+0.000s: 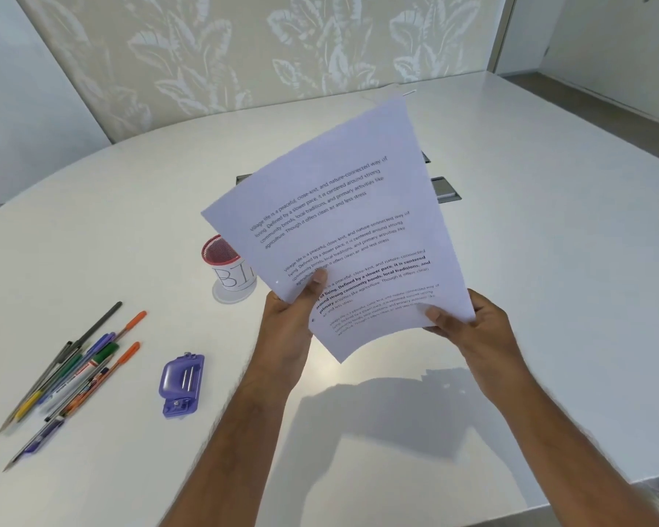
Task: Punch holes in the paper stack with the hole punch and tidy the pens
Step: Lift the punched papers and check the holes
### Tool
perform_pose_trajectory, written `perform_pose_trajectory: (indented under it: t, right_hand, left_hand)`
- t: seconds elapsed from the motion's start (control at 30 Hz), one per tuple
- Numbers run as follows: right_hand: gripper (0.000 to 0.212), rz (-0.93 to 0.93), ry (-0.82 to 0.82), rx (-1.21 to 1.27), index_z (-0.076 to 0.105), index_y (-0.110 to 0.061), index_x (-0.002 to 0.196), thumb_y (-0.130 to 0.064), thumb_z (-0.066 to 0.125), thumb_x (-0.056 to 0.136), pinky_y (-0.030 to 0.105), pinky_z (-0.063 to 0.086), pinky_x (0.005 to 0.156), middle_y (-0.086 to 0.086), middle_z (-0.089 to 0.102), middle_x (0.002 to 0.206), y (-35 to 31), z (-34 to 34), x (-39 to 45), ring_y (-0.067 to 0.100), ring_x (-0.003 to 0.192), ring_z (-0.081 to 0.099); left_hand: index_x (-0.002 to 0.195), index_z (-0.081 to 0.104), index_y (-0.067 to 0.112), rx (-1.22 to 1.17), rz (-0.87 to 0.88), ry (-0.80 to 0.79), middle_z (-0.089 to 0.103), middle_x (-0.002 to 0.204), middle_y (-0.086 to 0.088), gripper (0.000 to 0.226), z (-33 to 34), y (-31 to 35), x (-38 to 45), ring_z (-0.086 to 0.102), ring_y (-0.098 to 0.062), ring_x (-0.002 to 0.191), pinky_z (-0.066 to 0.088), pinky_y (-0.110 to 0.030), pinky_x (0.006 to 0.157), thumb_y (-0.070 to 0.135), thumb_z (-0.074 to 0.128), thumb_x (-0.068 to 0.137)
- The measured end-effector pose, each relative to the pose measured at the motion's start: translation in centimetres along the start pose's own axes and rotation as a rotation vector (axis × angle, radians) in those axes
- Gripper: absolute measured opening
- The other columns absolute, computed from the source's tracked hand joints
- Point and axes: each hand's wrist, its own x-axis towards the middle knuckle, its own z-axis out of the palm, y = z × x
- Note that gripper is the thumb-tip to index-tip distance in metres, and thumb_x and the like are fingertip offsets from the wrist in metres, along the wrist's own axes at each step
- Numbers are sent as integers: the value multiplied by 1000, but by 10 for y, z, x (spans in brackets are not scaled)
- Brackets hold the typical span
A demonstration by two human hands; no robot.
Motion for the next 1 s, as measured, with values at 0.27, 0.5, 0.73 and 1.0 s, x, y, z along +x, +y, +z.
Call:
perform_pose_trajectory:
  t: [0.27,0.5,0.73,1.0]
  right_hand:
    - [58,20,-54,362,70,-11,135,-15,90,80,38,60,96,16,71,138,10,30,-12,31,125,70]
    - [52,-41,79,211,77,-27,126,-25,91,76,30,62,87,4,77,130,6,17,-10,20,119,74]
    - [55,-134,166,-14,79,-25,117,-48,95,71,34,62,90,0,81,119,-4,-11,-8,19,110,77]
    - [25,-166,104,-182,81,-34,106,-33,89,82,18,60,76,-10,83,108,-22,-6,-12,11,98,80]
  left_hand:
    - [142,60,26,-115,-48,-47,64,145,-6,40,0,-16,-8,61,-29,134,56,-44,102,23,64,103]
    - [136,67,27,-145,14,-2,65,144,-8,39,-18,-15,-11,62,-27,132,53,-41,106,6,61,103]
    - [131,70,24,-10,33,139,74,130,-4,34,-55,-1,-13,71,-24,114,58,-41,96,14,65,99]
    - [110,78,39,434,32,96,81,110,10,18,-62,-2,-25,79,-15,94,61,-24,73,36,72,93]
